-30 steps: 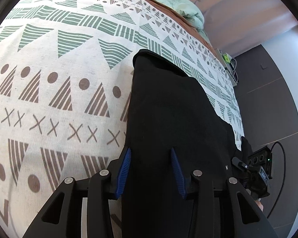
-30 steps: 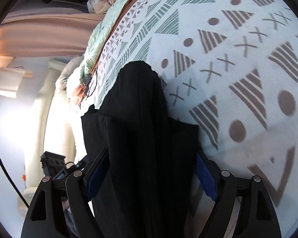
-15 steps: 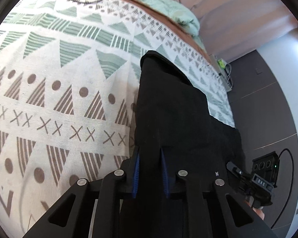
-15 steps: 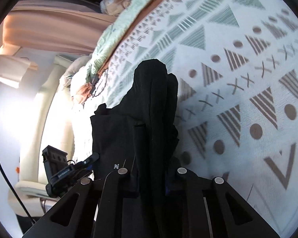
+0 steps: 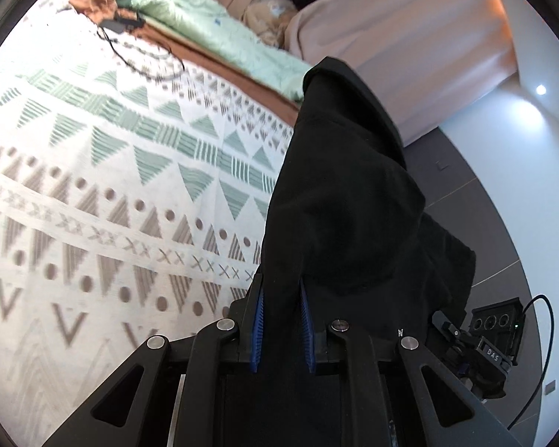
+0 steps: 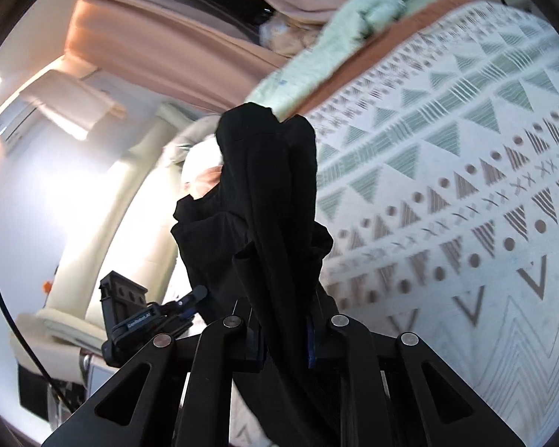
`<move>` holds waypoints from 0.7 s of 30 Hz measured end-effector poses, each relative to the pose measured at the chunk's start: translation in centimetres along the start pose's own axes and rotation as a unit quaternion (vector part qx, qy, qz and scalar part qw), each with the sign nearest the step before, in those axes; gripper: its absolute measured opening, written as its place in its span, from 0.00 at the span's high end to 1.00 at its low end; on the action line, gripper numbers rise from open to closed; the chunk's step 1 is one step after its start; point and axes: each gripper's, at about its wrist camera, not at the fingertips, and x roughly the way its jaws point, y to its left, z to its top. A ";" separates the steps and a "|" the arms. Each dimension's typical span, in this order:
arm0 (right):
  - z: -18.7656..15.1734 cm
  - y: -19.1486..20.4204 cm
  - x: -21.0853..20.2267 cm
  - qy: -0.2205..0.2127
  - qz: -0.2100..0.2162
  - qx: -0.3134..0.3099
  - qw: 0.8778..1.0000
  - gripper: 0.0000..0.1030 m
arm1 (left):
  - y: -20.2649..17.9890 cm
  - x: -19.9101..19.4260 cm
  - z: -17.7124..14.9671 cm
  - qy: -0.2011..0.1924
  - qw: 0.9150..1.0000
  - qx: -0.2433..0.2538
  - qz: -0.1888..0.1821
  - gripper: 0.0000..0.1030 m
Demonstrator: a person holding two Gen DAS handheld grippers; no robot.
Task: Fold large clothes
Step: 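Lift the folded shirt with both tools and carry it toward the beige cloth stack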
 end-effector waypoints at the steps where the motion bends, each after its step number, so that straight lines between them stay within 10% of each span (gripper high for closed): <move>1: -0.1 1.1 0.0 -0.001 0.004 -0.007 1.000 0.84 | 0.1 -1.2 0.1 -0.008 1.000 0.001 0.000 0.83; 21: -7.8 20.9 4.1 0.033 0.081 -0.104 0.991 0.84 | 5.2 -24.3 0.3 -0.139 0.990 -0.011 0.025 0.83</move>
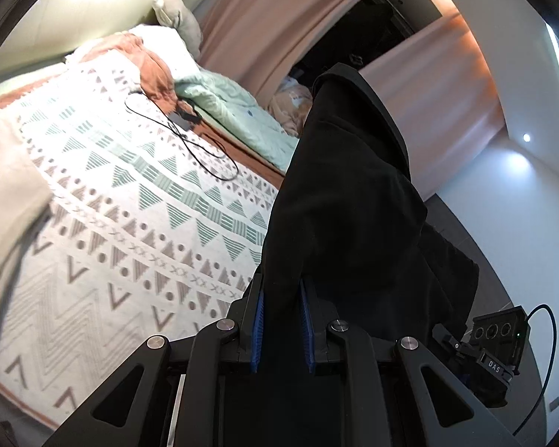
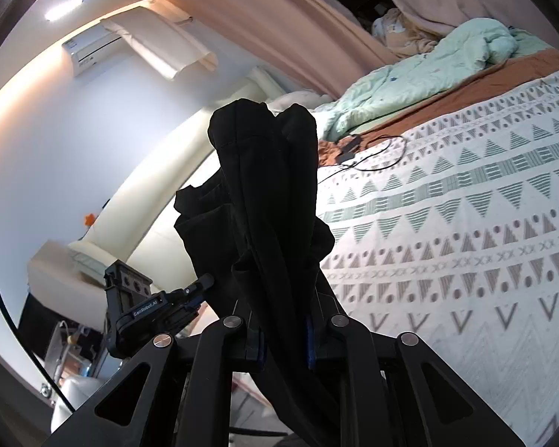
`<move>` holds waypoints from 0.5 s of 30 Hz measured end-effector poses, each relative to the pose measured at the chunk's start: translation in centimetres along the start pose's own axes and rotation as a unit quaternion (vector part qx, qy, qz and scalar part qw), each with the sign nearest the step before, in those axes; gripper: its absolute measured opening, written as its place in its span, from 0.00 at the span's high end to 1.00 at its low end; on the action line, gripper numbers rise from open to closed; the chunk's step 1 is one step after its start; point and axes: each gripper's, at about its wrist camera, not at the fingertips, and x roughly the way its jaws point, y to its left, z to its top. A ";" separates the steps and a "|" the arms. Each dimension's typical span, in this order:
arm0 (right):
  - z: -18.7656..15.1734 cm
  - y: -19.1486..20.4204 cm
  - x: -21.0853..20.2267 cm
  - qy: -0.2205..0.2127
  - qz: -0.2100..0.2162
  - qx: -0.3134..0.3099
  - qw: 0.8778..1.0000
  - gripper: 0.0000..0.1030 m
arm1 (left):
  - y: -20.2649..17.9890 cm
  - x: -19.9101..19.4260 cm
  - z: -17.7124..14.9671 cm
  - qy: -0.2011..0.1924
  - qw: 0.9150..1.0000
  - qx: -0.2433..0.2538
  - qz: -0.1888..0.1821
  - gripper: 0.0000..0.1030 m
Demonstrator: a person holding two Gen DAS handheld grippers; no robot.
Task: Fold large clothes
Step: 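Lift the folded shirt with both tools and carry it toward the beige cloth stack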
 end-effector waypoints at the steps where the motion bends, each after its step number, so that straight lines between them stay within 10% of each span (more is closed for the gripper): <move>1: -0.2 0.7 0.4 0.002 0.004 -0.002 1.000 0.84 | 0.3 -1.2 0.1 -0.005 1.000 0.000 0.002 0.83; 15: -3.5 16.0 7.2 0.058 0.074 -0.076 0.993 0.84 | 4.3 -17.3 3.4 -0.092 0.995 0.000 0.031 0.83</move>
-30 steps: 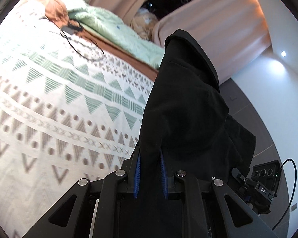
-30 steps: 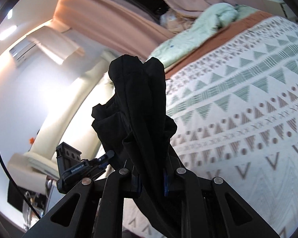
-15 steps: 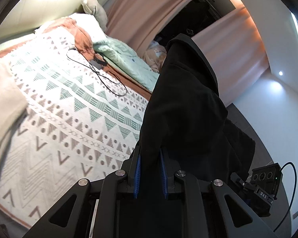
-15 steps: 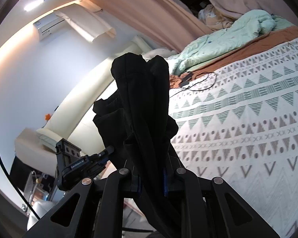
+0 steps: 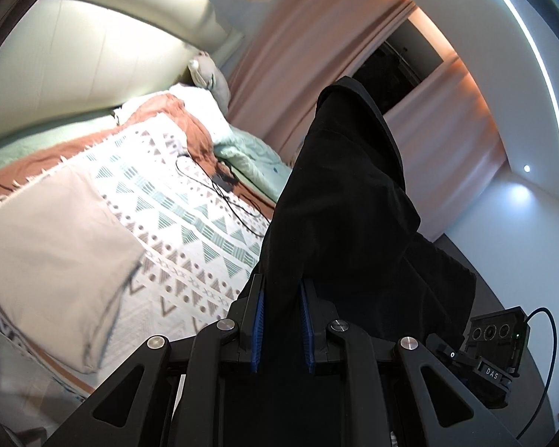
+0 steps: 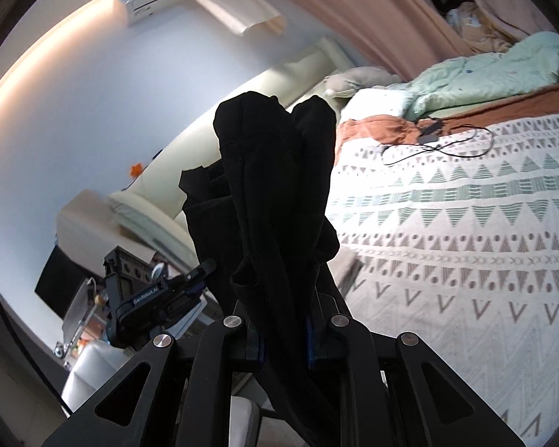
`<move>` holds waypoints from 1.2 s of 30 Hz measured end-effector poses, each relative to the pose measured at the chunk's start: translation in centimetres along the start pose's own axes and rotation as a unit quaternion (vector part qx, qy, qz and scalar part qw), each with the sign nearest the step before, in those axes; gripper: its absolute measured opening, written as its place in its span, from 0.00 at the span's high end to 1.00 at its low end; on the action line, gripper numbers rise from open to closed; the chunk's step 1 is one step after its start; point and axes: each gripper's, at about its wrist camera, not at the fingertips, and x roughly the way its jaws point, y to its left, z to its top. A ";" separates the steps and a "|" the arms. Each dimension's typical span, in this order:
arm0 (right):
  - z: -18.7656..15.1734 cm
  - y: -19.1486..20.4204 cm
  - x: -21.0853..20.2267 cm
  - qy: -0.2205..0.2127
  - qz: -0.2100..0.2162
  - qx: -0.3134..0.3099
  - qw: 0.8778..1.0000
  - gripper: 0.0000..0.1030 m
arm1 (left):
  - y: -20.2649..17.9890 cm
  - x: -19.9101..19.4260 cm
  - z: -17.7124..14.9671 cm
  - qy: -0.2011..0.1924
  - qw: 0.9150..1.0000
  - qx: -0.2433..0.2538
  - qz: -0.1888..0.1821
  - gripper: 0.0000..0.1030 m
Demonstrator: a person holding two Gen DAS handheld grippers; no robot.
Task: Fold large clothes
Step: 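Lift the folded shirt with both tools and carry it toward the beige cloth stack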
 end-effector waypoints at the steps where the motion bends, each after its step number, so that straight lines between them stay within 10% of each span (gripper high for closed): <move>1: 0.0 1.0 0.8 0.005 0.004 -0.007 1.000 0.84 | 0.5 -0.9 0.0 -0.006 1.000 0.001 0.000 0.83; 23: -1.1 13.1 21.8 0.123 0.081 -0.085 0.986 0.84 | 10.7 -10.4 7.2 -0.072 0.996 0.004 0.054 0.83; 36: -2.8 9.8 35.1 0.178 0.114 -0.043 0.976 0.84 | 20.7 -4.4 10.0 -0.049 0.993 -0.040 0.097 0.87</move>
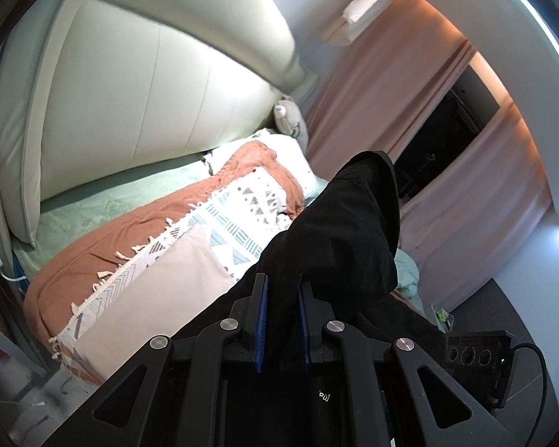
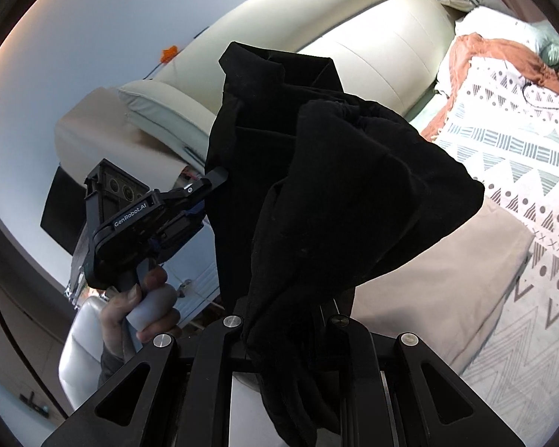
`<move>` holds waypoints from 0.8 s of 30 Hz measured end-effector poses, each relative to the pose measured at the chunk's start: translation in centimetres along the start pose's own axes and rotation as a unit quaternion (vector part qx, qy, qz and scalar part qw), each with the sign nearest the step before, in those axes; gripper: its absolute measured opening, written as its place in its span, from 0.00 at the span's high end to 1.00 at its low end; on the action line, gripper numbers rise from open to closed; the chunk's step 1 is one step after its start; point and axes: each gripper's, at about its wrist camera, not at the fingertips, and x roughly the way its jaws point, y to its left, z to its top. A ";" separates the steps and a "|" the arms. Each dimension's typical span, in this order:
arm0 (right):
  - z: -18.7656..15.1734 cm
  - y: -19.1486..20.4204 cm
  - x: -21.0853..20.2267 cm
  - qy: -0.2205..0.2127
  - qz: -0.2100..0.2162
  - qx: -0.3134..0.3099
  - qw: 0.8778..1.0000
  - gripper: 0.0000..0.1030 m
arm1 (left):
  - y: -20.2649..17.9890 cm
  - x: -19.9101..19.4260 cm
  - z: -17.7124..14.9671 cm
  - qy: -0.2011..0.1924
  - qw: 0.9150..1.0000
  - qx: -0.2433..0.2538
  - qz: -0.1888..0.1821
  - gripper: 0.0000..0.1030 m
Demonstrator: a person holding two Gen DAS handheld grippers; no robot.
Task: Fold large clothes
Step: 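Lift the folded shirt with both tools and carry it toward the beige cloth stack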
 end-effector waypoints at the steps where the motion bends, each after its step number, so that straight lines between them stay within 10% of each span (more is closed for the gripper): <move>1: 0.1 -0.9 0.5 0.002 0.002 0.007 1.000 0.84 | 0.7 0.9 0.2 0.004 1.000 -0.007 0.002 0.88; 19: 0.8 -22.4 7.4 0.045 -0.026 0.148 0.988 0.86 | 8.2 14.9 -0.2 0.073 0.989 -0.030 0.129 0.83; 24: -0.4 -26.5 7.8 0.054 -0.026 0.181 0.982 0.86 | 9.6 12.7 -2.1 0.063 0.982 -0.013 0.178 0.18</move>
